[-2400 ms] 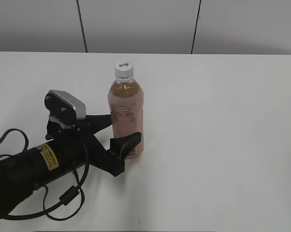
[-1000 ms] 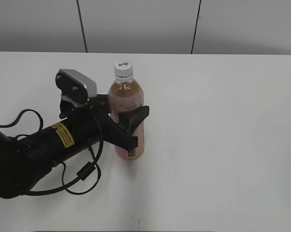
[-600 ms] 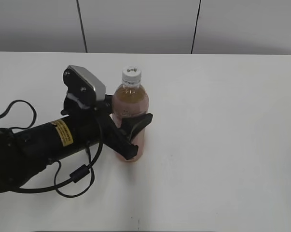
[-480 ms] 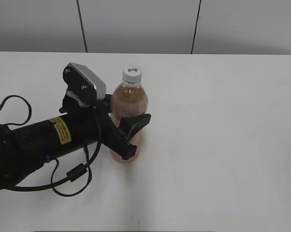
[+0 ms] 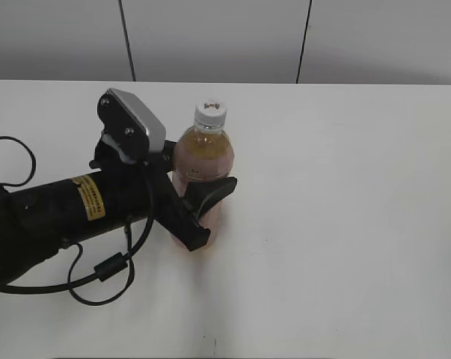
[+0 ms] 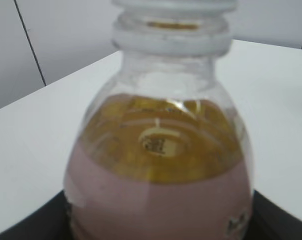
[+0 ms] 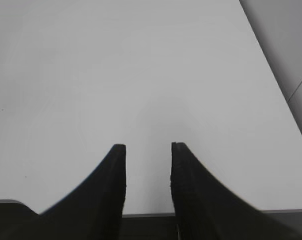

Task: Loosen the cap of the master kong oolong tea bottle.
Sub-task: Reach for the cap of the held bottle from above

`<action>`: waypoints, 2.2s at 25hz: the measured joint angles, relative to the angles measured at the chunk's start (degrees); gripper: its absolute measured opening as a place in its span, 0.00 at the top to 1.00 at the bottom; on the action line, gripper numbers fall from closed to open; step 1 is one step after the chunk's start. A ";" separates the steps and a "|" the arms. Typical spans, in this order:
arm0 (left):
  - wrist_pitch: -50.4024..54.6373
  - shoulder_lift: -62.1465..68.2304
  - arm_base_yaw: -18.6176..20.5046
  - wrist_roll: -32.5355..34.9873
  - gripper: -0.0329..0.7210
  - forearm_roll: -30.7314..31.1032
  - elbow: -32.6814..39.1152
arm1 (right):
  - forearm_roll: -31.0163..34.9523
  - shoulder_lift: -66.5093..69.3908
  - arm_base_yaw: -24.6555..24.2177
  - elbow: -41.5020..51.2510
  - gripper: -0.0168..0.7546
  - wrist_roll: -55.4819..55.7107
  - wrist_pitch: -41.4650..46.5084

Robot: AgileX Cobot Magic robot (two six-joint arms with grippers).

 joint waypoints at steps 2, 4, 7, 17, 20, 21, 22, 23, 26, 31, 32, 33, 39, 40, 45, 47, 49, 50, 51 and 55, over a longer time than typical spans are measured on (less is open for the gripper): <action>0.18 -0.43 0.00 0.00 0.38 0.65 0.00 | 3.44 0.46 0.00 -0.15 0.66 -1.75 -0.38; 0.94 -1.26 0.00 0.00 0.38 1.12 0.00 | 9.49 3.90 -0.05 -0.75 0.66 -6.55 -1.18; 2.76 -2.53 0.00 0.05 0.38 1.62 0.00 | 20.09 13.87 -0.11 -2.06 0.66 -13.88 -2.34; 4.97 -3.34 0.00 2.02 0.38 4.36 0.00 | 45.55 51.38 0.35 -22.73 0.66 -26.64 1.28; 5.26 -3.44 0.00 2.21 0.38 4.44 0.00 | 47.70 59.52 3.92 -28.31 0.66 -25.99 2.90; 5.33 -3.44 0.00 2.27 0.38 4.44 0.00 | 47.50 61.42 6.04 -29.99 0.66 -25.22 2.76; 5.54 -3.55 0.00 2.39 0.38 4.50 0.00 | 46.71 63.55 9.11 -31.60 0.66 -24.26 2.14; 5.96 -3.66 0.00 2.45 0.38 4.50 0.00 | 45.54 65.59 12.47 -32.83 0.66 -22.33 0.97; 7.19 -4.01 0.00 2.65 0.38 5.06 -0.56 | 40.45 71.26 20.97 -36.94 0.66 -14.05 -3.21; 7.34 -4.01 0.00 2.90 0.38 6.51 -0.67 | 35.50 81.33 28.41 -43.69 0.66 -4.64 -4.61; 7.55 -4.01 0.00 3.20 0.38 6.50 -0.67 | 34.84 83.29 29.31 -45.17 0.66 -3.13 -4.61; 8.06 -4.01 0.00 3.64 0.38 6.62 -0.73 | 34.04 85.06 29.97 -46.67 0.66 -1.76 -4.55; 11.17 -4.01 0.00 4.56 0.38 6.75 -1.05 | 29.94 90.96 30.48 -52.29 0.65 10.38 -2.21; 11.58 -4.01 0.00 4.70 0.38 6.75 -1.05 | 29.41 91.38 30.48 -52.57 0.64 12.34 -1.94; 12.01 -4.01 0.00 5.40 0.38 6.75 -1.05 | 28.34 93.13 30.48 -52.68 0.43 22.59 -1.89; 12.01 -4.01 0.00 6.23 0.38 6.75 -1.05 | 28.47 94.02 30.48 -52.68 0.36 27.47 -3.17; 12.01 -4.01 0.00 6.58 0.38 6.75 -1.05 | 29.57 94.90 30.48 -52.75 0.33 31.35 -4.57; 12.01 -4.01 0.00 6.63 0.38 6.75 -1.05 | 30.71 95.45 30.48 -52.75 0.33 32.17 -4.94; 12.01 -4.01 0.00 6.69 0.38 6.75 -1.05 | 31.85 95.97 30.48 -52.75 0.33 32.74 -5.13; 12.07 -4.01 0.00 7.25 0.38 6.75 -1.05 | 33.94 97.37 30.48 -52.75 0.34 34.30 -5.25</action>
